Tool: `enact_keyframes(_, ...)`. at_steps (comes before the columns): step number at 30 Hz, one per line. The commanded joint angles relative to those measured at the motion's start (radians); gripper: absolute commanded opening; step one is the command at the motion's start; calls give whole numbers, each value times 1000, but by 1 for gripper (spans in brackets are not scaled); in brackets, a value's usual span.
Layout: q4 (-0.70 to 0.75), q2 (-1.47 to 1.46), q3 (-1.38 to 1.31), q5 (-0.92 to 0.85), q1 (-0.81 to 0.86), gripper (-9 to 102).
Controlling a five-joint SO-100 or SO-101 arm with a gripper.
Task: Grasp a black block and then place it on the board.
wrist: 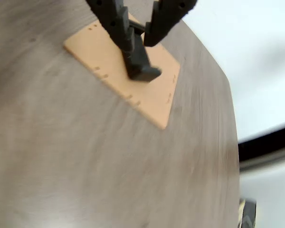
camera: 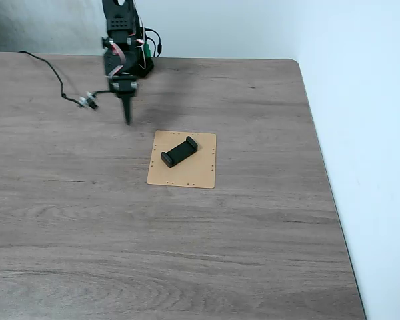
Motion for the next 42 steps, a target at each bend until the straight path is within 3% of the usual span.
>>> enact_keyframes(1,21,155,100,46,20,0)
enact_keyframes(9,218,476,310,138,48,0)
enact_keyframes(15,183,793,583,103,46,0)
enact_keyframes(21,278,982,706,155,49,0)
enact_keyframes(42,370,1246,857,202,67,0)
